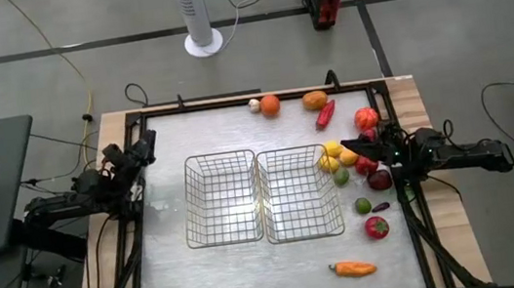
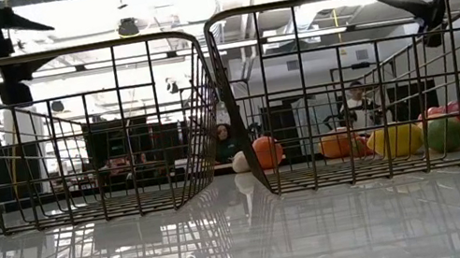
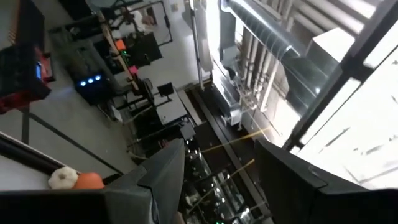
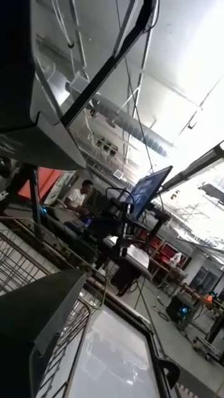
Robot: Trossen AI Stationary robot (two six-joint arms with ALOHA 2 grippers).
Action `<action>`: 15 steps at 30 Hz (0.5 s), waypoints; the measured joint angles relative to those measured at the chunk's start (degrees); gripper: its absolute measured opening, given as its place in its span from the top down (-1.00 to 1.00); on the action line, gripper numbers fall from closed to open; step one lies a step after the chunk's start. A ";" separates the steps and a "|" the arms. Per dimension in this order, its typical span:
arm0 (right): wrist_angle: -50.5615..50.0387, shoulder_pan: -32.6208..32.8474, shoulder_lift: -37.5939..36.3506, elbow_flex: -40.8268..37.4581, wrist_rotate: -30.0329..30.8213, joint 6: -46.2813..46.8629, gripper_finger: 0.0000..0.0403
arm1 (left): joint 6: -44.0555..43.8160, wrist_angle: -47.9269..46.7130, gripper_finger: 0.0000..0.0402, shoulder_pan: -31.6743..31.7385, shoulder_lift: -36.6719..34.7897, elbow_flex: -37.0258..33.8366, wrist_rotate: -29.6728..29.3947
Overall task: Sort produce into baskets
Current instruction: Put the garlic into the left wire basket
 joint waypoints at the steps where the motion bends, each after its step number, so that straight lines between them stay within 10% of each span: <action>1: -0.03 0.00 0.01 0.00 0.00 -0.31 -0.50 | -0.63 0.07 0.09 0.00 0.00 0.00 -0.67; 8: -1.41 -1.88 1.60 0.09 5.24 -1.84 -0.50 | -1.50 0.06 0.09 0.54 1.20 0.00 -8.20; 15: -1.26 -5.85 5.07 0.88 14.74 -1.42 -0.50 | -13.29 -3.53 0.09 6.98 14.94 3.28 3.44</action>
